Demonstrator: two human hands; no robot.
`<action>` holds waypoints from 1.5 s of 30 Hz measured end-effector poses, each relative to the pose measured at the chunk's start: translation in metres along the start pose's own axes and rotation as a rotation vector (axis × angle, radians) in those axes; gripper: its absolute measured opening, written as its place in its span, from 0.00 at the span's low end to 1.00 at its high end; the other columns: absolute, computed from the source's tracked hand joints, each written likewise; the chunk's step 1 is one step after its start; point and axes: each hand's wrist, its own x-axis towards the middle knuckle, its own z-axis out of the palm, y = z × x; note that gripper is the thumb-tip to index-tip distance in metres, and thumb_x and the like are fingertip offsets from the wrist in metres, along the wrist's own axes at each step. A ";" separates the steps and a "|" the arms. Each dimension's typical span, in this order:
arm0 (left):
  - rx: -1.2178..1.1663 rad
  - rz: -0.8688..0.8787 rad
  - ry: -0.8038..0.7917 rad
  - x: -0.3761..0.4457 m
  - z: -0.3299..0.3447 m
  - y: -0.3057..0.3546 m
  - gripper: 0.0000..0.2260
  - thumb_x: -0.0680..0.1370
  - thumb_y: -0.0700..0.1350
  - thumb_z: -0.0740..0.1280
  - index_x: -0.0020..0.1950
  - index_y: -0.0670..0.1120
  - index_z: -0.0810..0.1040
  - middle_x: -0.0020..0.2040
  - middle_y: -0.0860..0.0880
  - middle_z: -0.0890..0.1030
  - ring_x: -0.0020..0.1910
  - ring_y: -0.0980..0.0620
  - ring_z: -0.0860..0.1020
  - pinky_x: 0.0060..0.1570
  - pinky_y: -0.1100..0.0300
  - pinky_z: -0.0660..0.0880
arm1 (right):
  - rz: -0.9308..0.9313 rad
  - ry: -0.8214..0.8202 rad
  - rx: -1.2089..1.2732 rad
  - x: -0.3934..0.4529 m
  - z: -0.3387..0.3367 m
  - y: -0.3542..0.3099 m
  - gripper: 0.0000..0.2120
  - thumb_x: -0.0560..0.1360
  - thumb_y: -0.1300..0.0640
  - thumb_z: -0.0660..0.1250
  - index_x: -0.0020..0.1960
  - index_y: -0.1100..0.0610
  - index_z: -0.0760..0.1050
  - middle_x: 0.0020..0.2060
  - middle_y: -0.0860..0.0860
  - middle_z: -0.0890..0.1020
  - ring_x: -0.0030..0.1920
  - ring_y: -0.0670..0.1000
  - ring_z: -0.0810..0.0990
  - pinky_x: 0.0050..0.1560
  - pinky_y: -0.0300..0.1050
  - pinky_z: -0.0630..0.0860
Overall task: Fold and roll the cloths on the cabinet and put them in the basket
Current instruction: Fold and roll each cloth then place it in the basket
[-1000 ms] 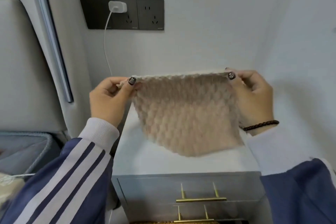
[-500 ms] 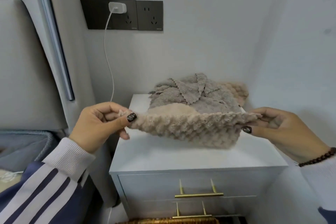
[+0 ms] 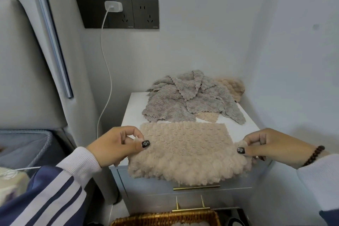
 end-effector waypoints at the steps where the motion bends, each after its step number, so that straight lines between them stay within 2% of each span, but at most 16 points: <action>1: -0.014 0.012 0.054 0.002 0.001 0.000 0.19 0.66 0.58 0.74 0.40 0.43 0.78 0.21 0.49 0.71 0.18 0.56 0.62 0.20 0.67 0.62 | -0.013 0.051 0.019 0.002 0.001 0.000 0.07 0.70 0.59 0.72 0.37 0.62 0.80 0.29 0.55 0.81 0.28 0.45 0.75 0.30 0.31 0.67; 5: -0.084 0.067 0.285 0.015 0.002 -0.009 0.07 0.73 0.42 0.70 0.43 0.38 0.77 0.26 0.47 0.78 0.23 0.57 0.71 0.30 0.69 0.70 | -0.051 0.340 -0.040 0.019 0.005 0.004 0.08 0.74 0.61 0.70 0.37 0.61 0.81 0.28 0.50 0.81 0.28 0.42 0.75 0.30 0.29 0.68; 8: -0.062 0.079 0.392 0.030 0.002 -0.021 0.04 0.74 0.42 0.71 0.43 0.41 0.79 0.35 0.39 0.82 0.33 0.50 0.76 0.43 0.58 0.74 | -0.001 0.531 -0.060 0.040 0.011 0.011 0.10 0.74 0.59 0.69 0.37 0.63 0.79 0.33 0.56 0.82 0.36 0.52 0.80 0.43 0.48 0.78; 9: -0.044 0.081 0.406 0.036 0.003 -0.025 0.04 0.74 0.42 0.71 0.43 0.43 0.79 0.36 0.39 0.82 0.34 0.50 0.76 0.45 0.57 0.74 | 0.016 0.583 -0.061 0.047 0.015 0.013 0.11 0.74 0.58 0.69 0.37 0.64 0.78 0.33 0.58 0.81 0.37 0.56 0.79 0.46 0.52 0.77; 12: 0.040 0.084 0.492 0.056 0.011 -0.033 0.04 0.73 0.45 0.72 0.40 0.47 0.79 0.33 0.45 0.80 0.32 0.53 0.73 0.40 0.61 0.71 | 0.042 0.711 -0.093 0.067 0.028 0.012 0.14 0.76 0.57 0.64 0.41 0.69 0.73 0.31 0.56 0.74 0.34 0.55 0.73 0.39 0.47 0.69; 14: 0.081 0.066 0.554 0.068 0.016 -0.037 0.05 0.74 0.47 0.72 0.40 0.49 0.78 0.36 0.48 0.79 0.33 0.53 0.72 0.37 0.62 0.70 | 0.045 0.748 -0.093 0.078 0.037 0.012 0.13 0.77 0.57 0.61 0.39 0.66 0.69 0.32 0.56 0.71 0.33 0.54 0.69 0.34 0.45 0.63; 18: 0.154 -0.010 0.576 0.086 0.024 -0.045 0.04 0.78 0.47 0.65 0.44 0.50 0.74 0.38 0.45 0.81 0.33 0.50 0.76 0.33 0.60 0.71 | 0.036 0.786 -0.093 0.091 0.047 0.016 0.13 0.79 0.57 0.58 0.38 0.57 0.60 0.31 0.53 0.65 0.30 0.50 0.61 0.29 0.44 0.56; 21: 0.295 -0.045 0.551 0.091 0.024 -0.046 0.03 0.80 0.48 0.61 0.47 0.50 0.71 0.36 0.45 0.80 0.28 0.51 0.74 0.28 0.61 0.70 | 0.033 0.787 -0.133 0.096 0.049 0.019 0.12 0.79 0.56 0.57 0.38 0.58 0.63 0.29 0.52 0.69 0.29 0.50 0.65 0.28 0.43 0.60; 27: 0.487 -0.063 0.548 0.100 0.023 -0.046 0.05 0.80 0.49 0.60 0.50 0.49 0.69 0.35 0.48 0.77 0.31 0.49 0.74 0.33 0.56 0.72 | 0.052 0.813 -0.183 0.105 0.047 0.021 0.11 0.80 0.56 0.56 0.43 0.63 0.69 0.32 0.55 0.74 0.30 0.52 0.70 0.28 0.42 0.63; 31: 0.571 -0.078 0.513 0.103 0.024 -0.040 0.06 0.80 0.49 0.61 0.52 0.47 0.70 0.39 0.48 0.78 0.37 0.47 0.76 0.42 0.51 0.76 | 0.056 0.828 -0.212 0.108 0.047 0.022 0.10 0.80 0.56 0.57 0.46 0.62 0.72 0.35 0.56 0.78 0.33 0.53 0.75 0.29 0.40 0.66; 34: 0.554 -0.119 0.469 0.102 0.022 -0.029 0.05 0.80 0.47 0.61 0.53 0.48 0.70 0.41 0.51 0.77 0.39 0.51 0.76 0.44 0.54 0.76 | 0.065 0.807 -0.226 0.107 0.046 0.018 0.10 0.80 0.54 0.58 0.51 0.60 0.73 0.40 0.55 0.79 0.35 0.51 0.76 0.31 0.39 0.68; 36: 0.579 -0.087 0.485 0.098 0.019 -0.020 0.07 0.79 0.47 0.62 0.56 0.49 0.71 0.50 0.50 0.78 0.45 0.50 0.77 0.49 0.54 0.76 | 0.065 0.801 -0.262 0.102 0.045 0.013 0.12 0.80 0.53 0.58 0.59 0.57 0.71 0.48 0.54 0.79 0.41 0.50 0.77 0.36 0.41 0.70; 37: 0.616 -0.048 0.508 0.095 0.019 -0.014 0.10 0.78 0.46 0.62 0.59 0.49 0.71 0.55 0.50 0.77 0.51 0.50 0.77 0.52 0.55 0.75 | 0.035 0.821 -0.314 0.099 0.045 0.009 0.14 0.79 0.54 0.59 0.64 0.57 0.70 0.55 0.53 0.78 0.48 0.51 0.77 0.44 0.42 0.72; 39: 0.634 0.052 0.536 0.090 0.028 -0.006 0.15 0.79 0.44 0.61 0.65 0.47 0.70 0.63 0.49 0.74 0.61 0.49 0.73 0.58 0.56 0.70 | -0.109 0.881 -0.428 0.093 0.049 0.001 0.19 0.79 0.57 0.60 0.69 0.57 0.67 0.65 0.53 0.73 0.63 0.52 0.72 0.59 0.44 0.70; 40: 0.613 0.095 0.517 0.086 0.036 -0.002 0.16 0.79 0.42 0.61 0.66 0.46 0.70 0.65 0.48 0.73 0.63 0.49 0.72 0.61 0.57 0.68 | -0.203 0.891 -0.445 0.090 0.054 -0.006 0.19 0.79 0.59 0.59 0.70 0.57 0.67 0.66 0.52 0.72 0.66 0.52 0.70 0.63 0.44 0.68; 45: 0.787 0.362 0.334 0.077 0.088 -0.010 0.17 0.75 0.34 0.61 0.64 0.37 0.73 0.65 0.40 0.74 0.66 0.43 0.72 0.68 0.66 0.55 | -0.431 0.613 -0.539 0.090 0.093 -0.014 0.19 0.78 0.67 0.59 0.67 0.57 0.73 0.62 0.52 0.77 0.62 0.50 0.75 0.64 0.40 0.69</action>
